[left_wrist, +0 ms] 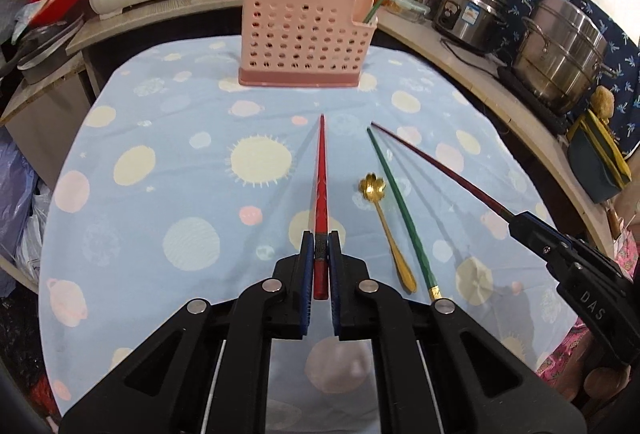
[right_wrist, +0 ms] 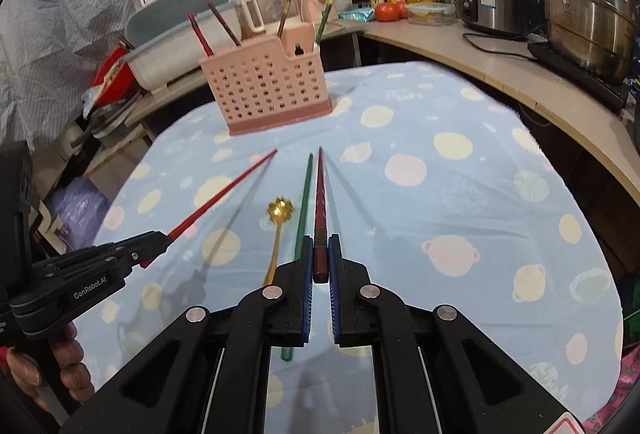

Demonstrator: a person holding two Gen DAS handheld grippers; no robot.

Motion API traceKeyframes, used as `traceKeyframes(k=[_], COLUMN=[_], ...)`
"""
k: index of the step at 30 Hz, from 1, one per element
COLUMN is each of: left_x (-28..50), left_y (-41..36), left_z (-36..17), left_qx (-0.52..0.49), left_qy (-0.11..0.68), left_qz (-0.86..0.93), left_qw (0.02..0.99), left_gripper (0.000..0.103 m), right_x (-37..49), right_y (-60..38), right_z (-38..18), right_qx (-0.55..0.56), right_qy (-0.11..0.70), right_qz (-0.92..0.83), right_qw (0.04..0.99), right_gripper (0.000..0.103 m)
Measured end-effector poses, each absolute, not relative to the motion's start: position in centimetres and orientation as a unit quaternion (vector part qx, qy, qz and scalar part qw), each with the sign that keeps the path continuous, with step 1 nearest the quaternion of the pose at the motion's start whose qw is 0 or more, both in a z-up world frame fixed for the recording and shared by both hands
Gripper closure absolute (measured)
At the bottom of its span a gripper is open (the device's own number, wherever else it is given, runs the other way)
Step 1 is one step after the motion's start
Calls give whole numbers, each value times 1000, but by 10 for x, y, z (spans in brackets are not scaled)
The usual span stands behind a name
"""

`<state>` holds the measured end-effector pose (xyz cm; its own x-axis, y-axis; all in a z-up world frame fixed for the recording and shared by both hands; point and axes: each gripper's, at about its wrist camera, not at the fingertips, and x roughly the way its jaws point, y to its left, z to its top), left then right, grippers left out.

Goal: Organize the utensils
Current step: 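Lift and carry both chopsticks with both tools over the pink holder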

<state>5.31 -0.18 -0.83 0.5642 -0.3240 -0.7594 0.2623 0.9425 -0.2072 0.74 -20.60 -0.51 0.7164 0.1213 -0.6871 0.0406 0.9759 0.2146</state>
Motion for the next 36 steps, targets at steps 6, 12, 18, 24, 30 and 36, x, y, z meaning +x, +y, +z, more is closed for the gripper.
traceKeyframes(k=[6,12,18,24,30,36], left_x=[57,67,83,98,112,133], left_y=[10,15,20,20,18,15], left_z=[23,50,75,101,127,158], left_qx=[-45,-50,-53,-52,-49,-43], left_qy=[403,377,353,328,300,268], left_qz=[-162,-155,-149,-147,-146,-145], left_qw=[900,912,922,932,942,951], left_gripper=[96,96,96,96,96,96], right_x=[13,21,33,46,66,94], right_y=[-214,-219,-223,-227,-226,-225], right_z=[26,52,75,96,117,142], right_qx=[124,130,132,149,144,150], right_qy=[348,320,295,275,253,230], right_qz=[28,28,30,43,48,57], right_qw=[929,938,946,949,955,960], right_gripper=[96,96,96,96,96,96])
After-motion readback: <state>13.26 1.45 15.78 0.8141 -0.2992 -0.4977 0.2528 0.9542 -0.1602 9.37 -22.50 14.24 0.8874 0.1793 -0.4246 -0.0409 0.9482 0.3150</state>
